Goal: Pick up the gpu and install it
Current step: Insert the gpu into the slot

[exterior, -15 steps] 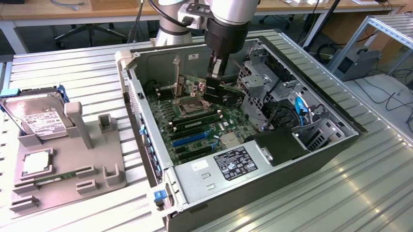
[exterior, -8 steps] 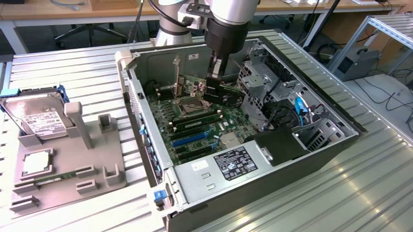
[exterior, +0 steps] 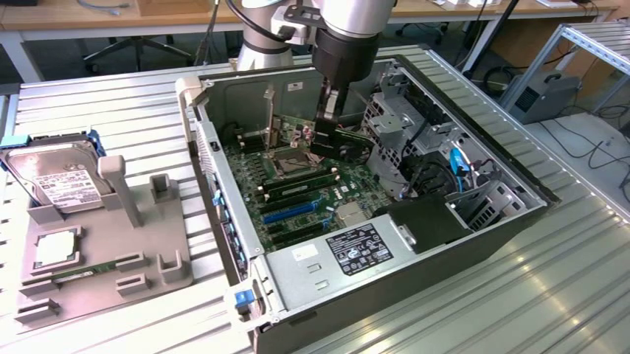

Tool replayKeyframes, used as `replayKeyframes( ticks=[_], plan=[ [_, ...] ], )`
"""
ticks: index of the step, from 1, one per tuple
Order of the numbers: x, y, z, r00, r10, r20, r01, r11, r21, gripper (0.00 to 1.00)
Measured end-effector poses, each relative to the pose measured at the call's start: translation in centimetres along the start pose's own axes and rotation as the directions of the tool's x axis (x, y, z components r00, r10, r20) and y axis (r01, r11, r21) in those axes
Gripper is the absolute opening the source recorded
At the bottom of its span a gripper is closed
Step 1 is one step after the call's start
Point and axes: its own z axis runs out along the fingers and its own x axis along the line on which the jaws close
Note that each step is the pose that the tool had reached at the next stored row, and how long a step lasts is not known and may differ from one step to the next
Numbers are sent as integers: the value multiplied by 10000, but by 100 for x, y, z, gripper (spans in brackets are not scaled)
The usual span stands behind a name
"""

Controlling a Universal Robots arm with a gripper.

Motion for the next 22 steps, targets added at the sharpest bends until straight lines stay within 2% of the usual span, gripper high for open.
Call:
replayKeyframes(
  ticks=[22],
  plan=[
    [0,0,2,9994,-345,-5,345,9994,-9,27]
  ],
)
